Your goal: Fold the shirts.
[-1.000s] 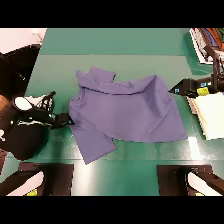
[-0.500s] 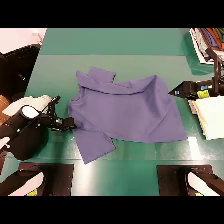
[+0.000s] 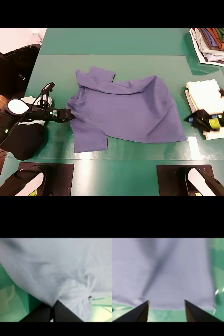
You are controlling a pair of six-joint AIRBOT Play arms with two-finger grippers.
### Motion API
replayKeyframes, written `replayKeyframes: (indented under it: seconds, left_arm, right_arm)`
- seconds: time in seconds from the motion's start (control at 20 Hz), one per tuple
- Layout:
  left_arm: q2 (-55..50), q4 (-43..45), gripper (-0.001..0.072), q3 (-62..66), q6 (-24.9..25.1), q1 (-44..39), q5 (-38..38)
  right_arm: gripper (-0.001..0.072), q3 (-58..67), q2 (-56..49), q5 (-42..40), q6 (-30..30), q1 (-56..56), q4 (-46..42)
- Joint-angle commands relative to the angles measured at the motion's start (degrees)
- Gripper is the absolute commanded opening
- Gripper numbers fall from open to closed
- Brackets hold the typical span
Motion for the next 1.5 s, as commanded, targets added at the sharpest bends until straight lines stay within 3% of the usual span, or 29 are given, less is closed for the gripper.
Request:
replayKeyframes:
  seconds: [0.0,0.2,0.5,0.7,0.75,0.8,1.05,1.25,1.45]
  left_arm:
    - [0.9,0.3,0.0024,0.8,-0.1,0.0,-0.3]
    - [0.9,0.3,0.0023,0.8,-0.1,0.0,-0.3]
    - [0.9,0.2,0.0024,0.8,-0.1,0.0,-0.3]
    - [0.9,0.2,0.0023,0.8,-0.1,0.0,-0.3]
    - [0.9,0.3,0.0023,1.0,-0.1,0.0,-0.4]
    - [0.9,0.3,0.0022,1.5,-0.4,0.0,-0.5]
    - [1.0,2.0,0.0022,17.0,-0.9,0.0,-6.6]
    - [1.0,4.4,0.0023,42.6,-1.0,0.0,-13.4]
    - [1.0,4.6,0.0023,70.2,-2.5,0.0,-15.6]
  right_arm:
    - [0.0521,-10.6,1.3,0.7,0.1,-14.1,-0.2]
    - [0.0503,-17.0,1.3,-2.6,0.1,-16.9,-0.3]
    - [0.0501,-19.1,1.3,-12.0,3.3,-7.5,-0.2]
    - [0.0203,-19.1,1.3,-17.8,3.5,-1.1,1.7]
    - [0.0075,-18.8,1.3,-18.6,3.5,0.5,1.7]
    - [0.0016,-17.9,1.3,-18.8,3.1,2.2,1.7]
    - [0.0015,-0.3,4.6,-15.0,1.6,10.3,1.6]
    - [0.0015,22.4,10.4,-15.2,1.6,12.3,1.1]
    - [0.0015,45.0,12.0,-14.4,0.3,12.3,1.0]
